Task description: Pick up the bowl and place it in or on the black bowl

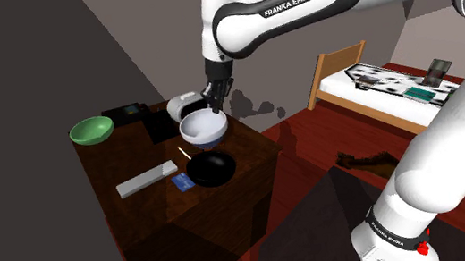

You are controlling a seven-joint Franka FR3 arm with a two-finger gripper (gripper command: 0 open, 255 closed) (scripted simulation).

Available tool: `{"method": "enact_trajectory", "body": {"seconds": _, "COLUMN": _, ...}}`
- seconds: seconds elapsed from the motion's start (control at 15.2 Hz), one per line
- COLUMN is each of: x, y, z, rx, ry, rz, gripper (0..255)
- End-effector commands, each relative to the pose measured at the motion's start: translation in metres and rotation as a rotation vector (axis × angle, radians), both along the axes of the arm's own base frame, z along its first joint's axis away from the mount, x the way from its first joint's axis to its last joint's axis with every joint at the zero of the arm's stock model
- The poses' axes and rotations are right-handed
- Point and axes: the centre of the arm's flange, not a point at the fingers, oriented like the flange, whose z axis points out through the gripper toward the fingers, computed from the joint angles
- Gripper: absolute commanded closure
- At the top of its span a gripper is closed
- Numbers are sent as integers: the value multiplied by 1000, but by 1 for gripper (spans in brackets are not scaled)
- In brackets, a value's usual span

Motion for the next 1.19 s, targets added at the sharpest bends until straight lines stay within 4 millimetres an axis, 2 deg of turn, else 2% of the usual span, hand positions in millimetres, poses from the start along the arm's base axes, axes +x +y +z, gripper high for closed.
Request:
{"method": "enact_trajectory", "body": {"seconds": 0.0, "x": -5, "y": -14, "z": -2, "rx": 1, "ry": -2, "rz": 1, "gripper": 255}}
{"method": "enact_trajectory", "body": {"seconds": 1.12, "x": -5, "y": -14, "z": -91, "rx": 1, "ry": -2, "rz": 1, "gripper": 255}}
